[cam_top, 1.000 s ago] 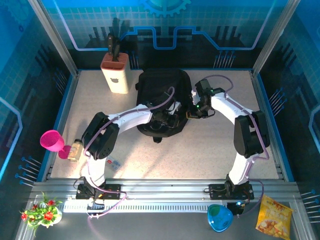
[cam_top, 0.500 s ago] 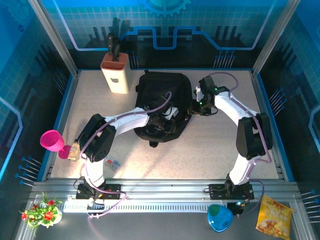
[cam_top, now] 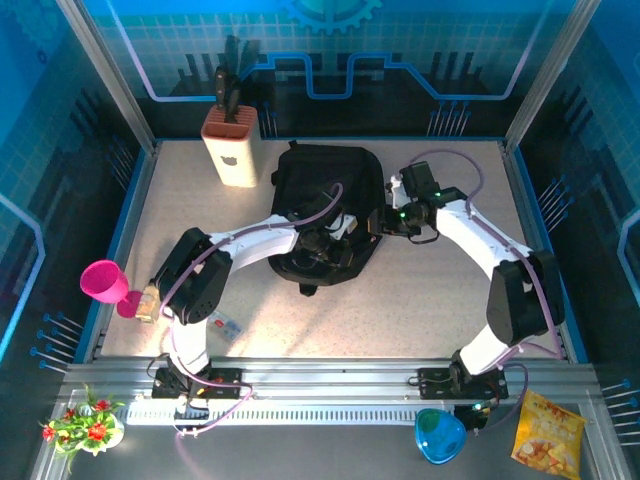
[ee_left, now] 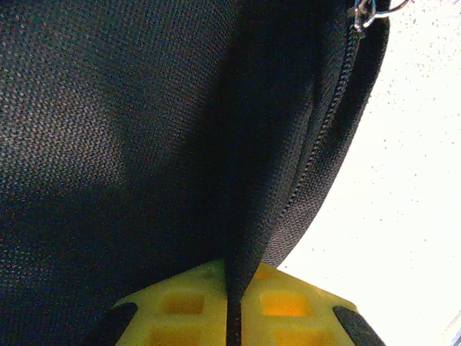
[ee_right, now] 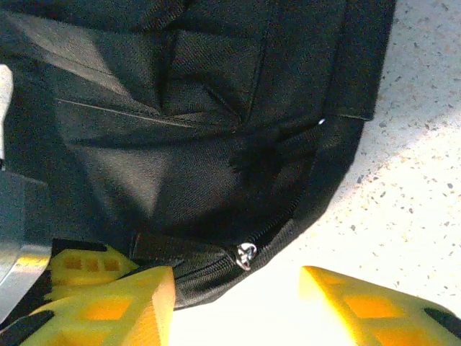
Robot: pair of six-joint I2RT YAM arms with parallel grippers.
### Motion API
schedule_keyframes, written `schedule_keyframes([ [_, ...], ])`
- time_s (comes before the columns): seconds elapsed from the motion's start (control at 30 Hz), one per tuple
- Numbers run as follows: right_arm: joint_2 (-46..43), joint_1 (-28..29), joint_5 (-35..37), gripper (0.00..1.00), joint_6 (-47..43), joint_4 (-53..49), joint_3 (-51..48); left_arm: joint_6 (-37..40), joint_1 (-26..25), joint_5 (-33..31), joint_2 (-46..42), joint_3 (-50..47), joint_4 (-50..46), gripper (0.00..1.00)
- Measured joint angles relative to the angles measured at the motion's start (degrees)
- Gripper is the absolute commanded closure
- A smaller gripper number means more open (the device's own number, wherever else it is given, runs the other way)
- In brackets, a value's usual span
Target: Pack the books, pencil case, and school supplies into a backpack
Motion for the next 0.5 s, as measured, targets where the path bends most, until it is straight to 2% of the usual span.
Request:
schedule_keyframes([
  [0.2, 4.57, 1.88, 2.34, 0.56, -2.38, -0.15, 3.19, -0.52, 0.00, 0.02, 0.00, 0.00, 0.00, 0.90],
  [0.33, 4.85, 1.97, 2.58, 0.56, -3.32, -0.28, 3.19, -0.74, 0.00, 0.04, 0.00, 0.00, 0.00, 0.90],
  [0.5, 5.03, 2.08, 2.54, 0.61, -4.98, -0.31, 3.19, -0.87, 0.00, 0.26, 0.00, 0.00, 0.00, 0.90],
])
